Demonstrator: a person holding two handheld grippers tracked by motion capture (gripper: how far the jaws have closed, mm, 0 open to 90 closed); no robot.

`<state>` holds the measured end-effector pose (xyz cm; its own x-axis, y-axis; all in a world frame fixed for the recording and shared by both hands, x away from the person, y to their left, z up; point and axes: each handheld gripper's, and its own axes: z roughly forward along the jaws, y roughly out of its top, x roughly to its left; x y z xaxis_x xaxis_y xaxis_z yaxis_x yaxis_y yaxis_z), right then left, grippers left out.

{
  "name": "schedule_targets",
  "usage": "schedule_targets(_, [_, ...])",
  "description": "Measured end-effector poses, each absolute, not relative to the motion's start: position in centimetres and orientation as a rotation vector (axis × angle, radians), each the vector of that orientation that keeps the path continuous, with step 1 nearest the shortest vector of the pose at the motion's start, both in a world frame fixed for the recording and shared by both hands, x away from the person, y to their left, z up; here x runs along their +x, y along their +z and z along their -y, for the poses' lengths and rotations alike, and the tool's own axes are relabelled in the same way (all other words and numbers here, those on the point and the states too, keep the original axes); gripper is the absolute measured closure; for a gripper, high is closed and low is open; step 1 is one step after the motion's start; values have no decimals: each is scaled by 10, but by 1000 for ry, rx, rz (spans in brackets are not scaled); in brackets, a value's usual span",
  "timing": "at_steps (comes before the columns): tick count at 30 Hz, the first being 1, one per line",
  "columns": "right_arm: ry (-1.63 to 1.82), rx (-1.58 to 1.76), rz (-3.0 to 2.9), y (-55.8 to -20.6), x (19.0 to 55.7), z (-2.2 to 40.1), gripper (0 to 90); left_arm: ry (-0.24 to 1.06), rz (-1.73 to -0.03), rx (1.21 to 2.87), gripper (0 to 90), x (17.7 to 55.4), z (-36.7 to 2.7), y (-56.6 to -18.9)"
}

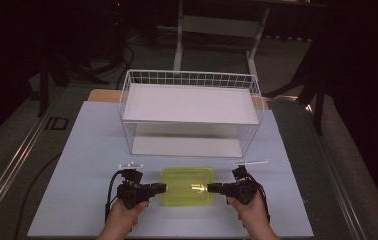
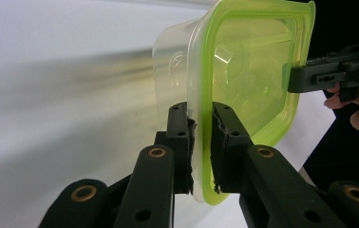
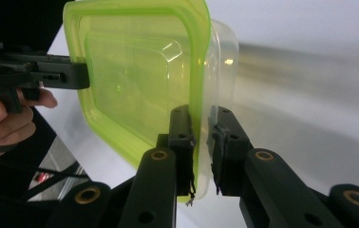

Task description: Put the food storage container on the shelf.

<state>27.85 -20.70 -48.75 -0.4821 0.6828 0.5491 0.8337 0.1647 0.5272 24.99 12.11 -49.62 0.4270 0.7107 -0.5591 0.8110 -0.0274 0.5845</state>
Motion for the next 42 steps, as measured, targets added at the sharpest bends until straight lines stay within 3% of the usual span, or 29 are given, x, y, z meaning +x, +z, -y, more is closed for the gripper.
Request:
schedule_targets(20, [-1368,-1607,2283,-469,312,213,798,-24,-1312,1695,806,296,-105,-485])
schedule_targets(42, [-1505,-1727,2244,-491,360,204,789,81,-1328,1652,805,346,-103,-497])
